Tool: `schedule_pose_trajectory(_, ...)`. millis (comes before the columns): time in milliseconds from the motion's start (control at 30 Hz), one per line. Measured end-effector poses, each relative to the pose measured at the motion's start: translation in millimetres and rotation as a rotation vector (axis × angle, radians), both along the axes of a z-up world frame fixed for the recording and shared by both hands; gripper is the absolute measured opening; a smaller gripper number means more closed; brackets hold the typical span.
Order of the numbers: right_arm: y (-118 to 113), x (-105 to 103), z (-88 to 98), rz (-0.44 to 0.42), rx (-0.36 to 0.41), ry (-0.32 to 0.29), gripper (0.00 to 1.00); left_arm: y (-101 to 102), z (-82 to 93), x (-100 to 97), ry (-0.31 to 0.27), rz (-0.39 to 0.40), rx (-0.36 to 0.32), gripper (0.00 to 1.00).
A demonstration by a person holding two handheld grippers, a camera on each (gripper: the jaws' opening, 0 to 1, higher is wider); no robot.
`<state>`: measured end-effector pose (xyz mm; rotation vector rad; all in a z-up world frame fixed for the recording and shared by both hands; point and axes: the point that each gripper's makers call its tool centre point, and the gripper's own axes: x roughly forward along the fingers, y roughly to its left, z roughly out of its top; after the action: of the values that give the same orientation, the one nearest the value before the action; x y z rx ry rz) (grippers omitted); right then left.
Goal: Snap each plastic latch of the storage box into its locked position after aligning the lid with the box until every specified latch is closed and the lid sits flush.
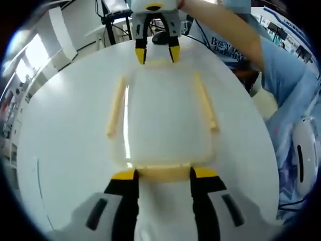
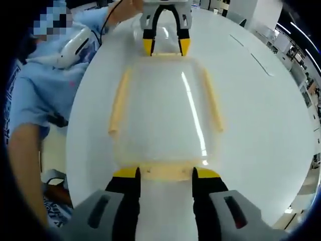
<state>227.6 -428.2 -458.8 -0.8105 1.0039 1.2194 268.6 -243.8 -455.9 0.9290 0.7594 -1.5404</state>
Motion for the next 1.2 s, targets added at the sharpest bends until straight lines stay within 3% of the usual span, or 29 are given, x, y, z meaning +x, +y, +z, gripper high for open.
schedule_pose_trajectory(367, -5.0, 5.4, 0.6, -0.003, -0.011, 0.005, 0.40, 0.4, -0.1, 1.5, 0.003, 0.005, -0.008, 0.41)
schedule_pose_trajectory(467, -4.8, 5.8, 0.1, -0.009, -0.006, 0.006, 0.40, -0.5, -1.0, 1.6, 0.005, 0.031, 0.027, 0.41)
schedule_pose_trajectory(733, -5.9, 8.3, -0.6, -0.011, -0.052, 0.013, 0.40, -0.2, -0.6, 2.9, 0.007, 0.025, 0.028, 0.39)
schedule_pose_trajectory(1000, -5.8, 9.4, -1.7, -0.001, -0.157, 0.028, 0.39, 0.2, 0.2, 2.6, 0.006, 0.033, 0.022, 0.38)
schedule_pose_trajectory(1200, -5.8, 6.0, -0.2, -0.011, -0.169, 0.038, 0.39, 1.2, 1.6, 2.0, -0.002, 0.023, 0.035, 0.38)
